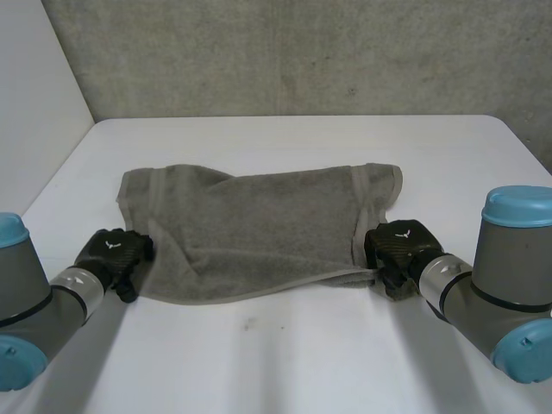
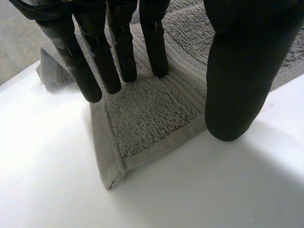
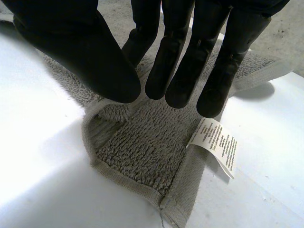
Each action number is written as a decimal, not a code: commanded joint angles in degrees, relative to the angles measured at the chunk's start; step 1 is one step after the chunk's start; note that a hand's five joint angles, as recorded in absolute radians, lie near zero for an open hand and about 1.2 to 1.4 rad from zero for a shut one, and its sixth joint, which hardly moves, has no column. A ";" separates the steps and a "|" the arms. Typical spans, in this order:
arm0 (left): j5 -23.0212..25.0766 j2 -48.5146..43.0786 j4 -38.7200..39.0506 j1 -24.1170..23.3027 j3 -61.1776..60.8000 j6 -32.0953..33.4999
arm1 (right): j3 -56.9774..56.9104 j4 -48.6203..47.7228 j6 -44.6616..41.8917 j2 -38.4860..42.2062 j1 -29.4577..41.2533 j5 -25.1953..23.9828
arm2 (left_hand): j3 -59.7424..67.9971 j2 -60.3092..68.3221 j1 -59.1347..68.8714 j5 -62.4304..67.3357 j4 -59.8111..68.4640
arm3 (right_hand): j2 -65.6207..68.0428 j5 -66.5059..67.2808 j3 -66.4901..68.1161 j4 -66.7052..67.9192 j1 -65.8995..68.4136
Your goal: Fold the towel.
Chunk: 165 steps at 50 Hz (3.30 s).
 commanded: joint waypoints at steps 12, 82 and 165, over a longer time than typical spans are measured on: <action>-0.04 -1.27 0.14 -0.17 2.99 -0.72 | -0.37 0.03 -0.14 1.16 0.00 0.00 | 11.79 11.78 11.61 12.08 11.74 | 10.44 10.53 10.34 10.25 0.22; 0.14 -2.94 3.66 -0.79 4.23 -0.98 | -0.72 0.03 -1.63 2.48 0.09 0.00 | 41.85 41.84 41.67 42.14 41.81 | 10.44 10.53 10.34 10.25 0.22; -4.34 28.00 -38.88 -8.61 35.41 -32.96 | -6.68 -3.66 32.36 2.20 22.31 9.12 | 47.43 47.42 47.25 47.72 47.38 | -59.56 -59.47 -59.66 -59.75 -69.78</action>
